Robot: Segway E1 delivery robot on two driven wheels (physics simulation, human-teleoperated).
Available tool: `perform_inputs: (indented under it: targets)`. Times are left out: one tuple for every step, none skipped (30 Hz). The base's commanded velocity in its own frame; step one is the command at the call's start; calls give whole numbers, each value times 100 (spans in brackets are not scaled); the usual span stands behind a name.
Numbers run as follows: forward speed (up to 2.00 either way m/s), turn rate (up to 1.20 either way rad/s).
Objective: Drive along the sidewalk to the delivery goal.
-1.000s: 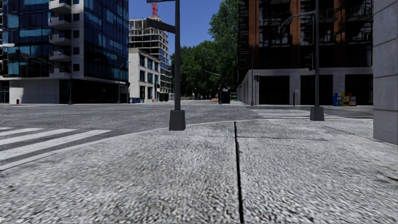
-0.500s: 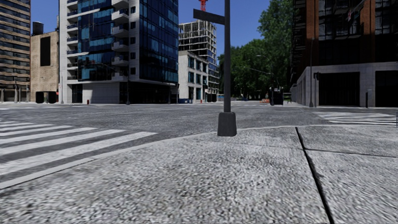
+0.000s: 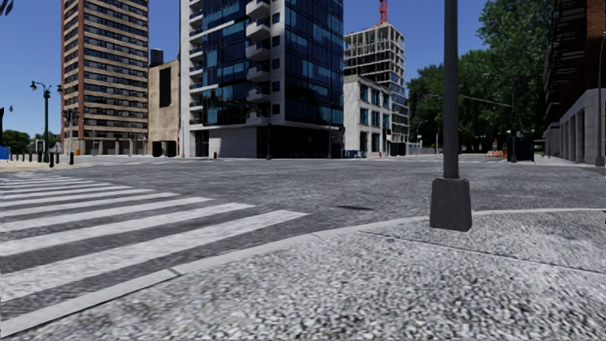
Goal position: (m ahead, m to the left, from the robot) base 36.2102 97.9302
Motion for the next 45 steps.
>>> perform_inputs:
  targets:
    - [200, 60]
    - [200, 60]
    - [200, 64]
    - [200, 67]
    - [200, 68]
    - [200, 68]
    - [200, 68]
    - [200, 68]
    - [200, 68]
    - [200, 68]
    - [200, 68]
    - [200, 68]
    - [200, 68]
    - [200, 68]
    - [200, 68]
    - [200, 68]
    - [198, 68]
    - [198, 68]
    - [193, 68]
    - [179, 68]
    - [170, 68]
    - [168, 68]
    - [168, 68]
    - [167, 68]
    - [166, 68]
    - [164, 68]
    - [164, 68]
    - [157, 68]
    - [155, 68]
    - [154, 68]
    - [154, 68]
    - [154, 68]
    - [154, 68]
    - [154, 68]
    - [154, 68]
    - [154, 68]
    - [154, 68]
    - [154, 68]
    - [154, 68]
    - [154, 63]
    - [154, 63]
    - [154, 62]
    - [154, 61]
    - [154, 61]
    - [154, 61]
